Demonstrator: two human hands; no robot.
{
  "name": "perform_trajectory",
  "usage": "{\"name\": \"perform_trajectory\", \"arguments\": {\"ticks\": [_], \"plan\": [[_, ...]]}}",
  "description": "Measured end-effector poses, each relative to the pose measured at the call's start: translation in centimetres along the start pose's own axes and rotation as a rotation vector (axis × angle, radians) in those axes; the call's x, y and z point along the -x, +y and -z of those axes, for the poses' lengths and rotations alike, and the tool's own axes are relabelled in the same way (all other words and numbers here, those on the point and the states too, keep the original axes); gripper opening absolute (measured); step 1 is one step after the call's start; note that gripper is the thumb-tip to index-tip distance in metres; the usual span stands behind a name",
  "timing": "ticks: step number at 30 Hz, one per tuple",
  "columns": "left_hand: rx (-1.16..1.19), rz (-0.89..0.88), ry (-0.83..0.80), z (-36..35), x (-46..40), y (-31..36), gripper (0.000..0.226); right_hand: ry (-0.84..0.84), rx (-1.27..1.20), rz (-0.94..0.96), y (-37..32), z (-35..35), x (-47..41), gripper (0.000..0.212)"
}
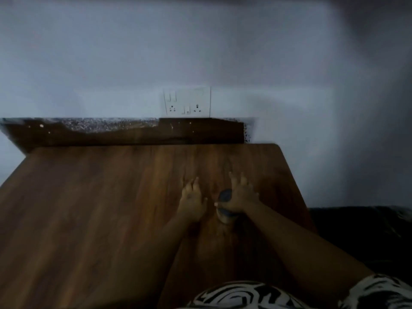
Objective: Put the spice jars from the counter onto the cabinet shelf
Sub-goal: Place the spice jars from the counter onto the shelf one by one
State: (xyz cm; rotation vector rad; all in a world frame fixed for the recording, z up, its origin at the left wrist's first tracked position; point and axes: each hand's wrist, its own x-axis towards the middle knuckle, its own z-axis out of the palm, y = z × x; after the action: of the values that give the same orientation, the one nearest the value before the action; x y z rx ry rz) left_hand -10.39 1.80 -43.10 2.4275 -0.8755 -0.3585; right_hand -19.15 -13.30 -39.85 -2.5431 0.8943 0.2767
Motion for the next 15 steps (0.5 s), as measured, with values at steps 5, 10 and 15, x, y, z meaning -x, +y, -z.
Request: {"name": "perform_trajectory", "arguments": {"ticks": [5,10,15], "plan": [[0.117,0.205,-0.201,-1.6,2.1,-2.3,0.104,-0.077,-0.084,-0.017,0.6,-1.1,-0.7,0.106],[0.415,0.179,-0.171,-1.0,2.4,-1.6,0.127,-0.074,-0.263,-0.086,-1.4,3.5,-1.1,0.089],[0.563,0.026,0.015,-0.2,1.9,1.2,0.09,-0.054,-0.415,-0.054,-3.1,7.3,0.0,0.087]]}}
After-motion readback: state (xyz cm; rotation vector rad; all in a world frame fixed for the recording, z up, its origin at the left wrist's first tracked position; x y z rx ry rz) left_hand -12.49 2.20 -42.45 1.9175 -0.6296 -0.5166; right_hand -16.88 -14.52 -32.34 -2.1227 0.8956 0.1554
